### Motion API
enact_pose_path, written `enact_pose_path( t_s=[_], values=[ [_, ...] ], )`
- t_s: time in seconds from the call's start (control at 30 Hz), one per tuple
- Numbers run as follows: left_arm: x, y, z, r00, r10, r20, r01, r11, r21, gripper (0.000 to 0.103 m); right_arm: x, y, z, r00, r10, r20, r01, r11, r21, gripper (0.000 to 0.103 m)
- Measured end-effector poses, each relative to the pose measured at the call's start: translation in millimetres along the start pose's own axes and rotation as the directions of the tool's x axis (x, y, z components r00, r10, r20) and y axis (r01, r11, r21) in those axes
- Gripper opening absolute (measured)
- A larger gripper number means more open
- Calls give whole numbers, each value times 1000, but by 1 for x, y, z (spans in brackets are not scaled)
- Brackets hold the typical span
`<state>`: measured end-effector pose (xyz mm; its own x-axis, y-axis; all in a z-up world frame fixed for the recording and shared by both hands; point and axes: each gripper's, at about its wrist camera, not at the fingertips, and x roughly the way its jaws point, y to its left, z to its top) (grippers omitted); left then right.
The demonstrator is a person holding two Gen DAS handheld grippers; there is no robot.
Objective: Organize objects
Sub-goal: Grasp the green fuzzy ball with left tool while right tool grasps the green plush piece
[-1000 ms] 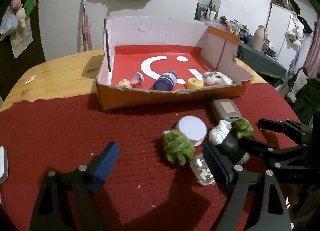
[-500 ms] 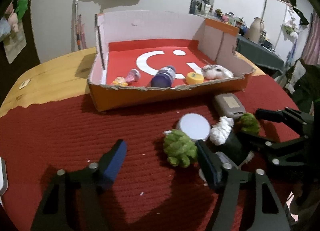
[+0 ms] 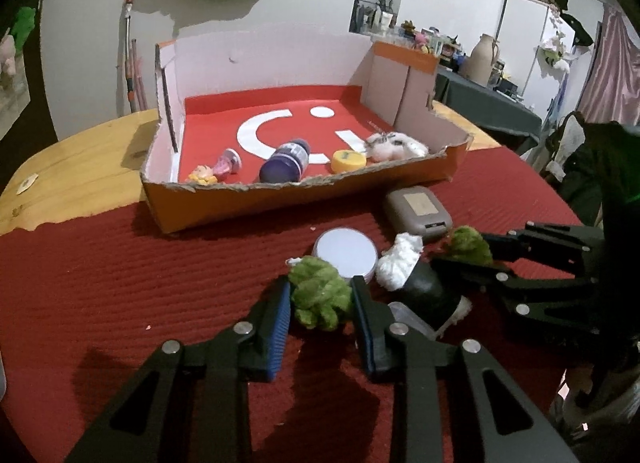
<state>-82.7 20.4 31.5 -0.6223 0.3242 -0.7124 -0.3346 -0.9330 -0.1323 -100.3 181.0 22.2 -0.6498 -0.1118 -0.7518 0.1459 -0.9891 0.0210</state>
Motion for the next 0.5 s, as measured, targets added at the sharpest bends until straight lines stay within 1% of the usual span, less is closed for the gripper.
enact_pose_path(
  t_s=[0.2,0.27,0.5],
  values=[
    [-15,-3,1,999,-4,35,4,1000,5,30,-19,4,3,999,15,41,-15,1000,1,33],
    [-20,-5,1,999,-8,43,7,1000,7,30,-26,6,5,998,9,55,-9,1000,-10,33],
    [-34,-11,-1,998,-15,69,13,1000,19,30,-39,9,8,997,14,81,-13,1000,-14,33]
  ],
)
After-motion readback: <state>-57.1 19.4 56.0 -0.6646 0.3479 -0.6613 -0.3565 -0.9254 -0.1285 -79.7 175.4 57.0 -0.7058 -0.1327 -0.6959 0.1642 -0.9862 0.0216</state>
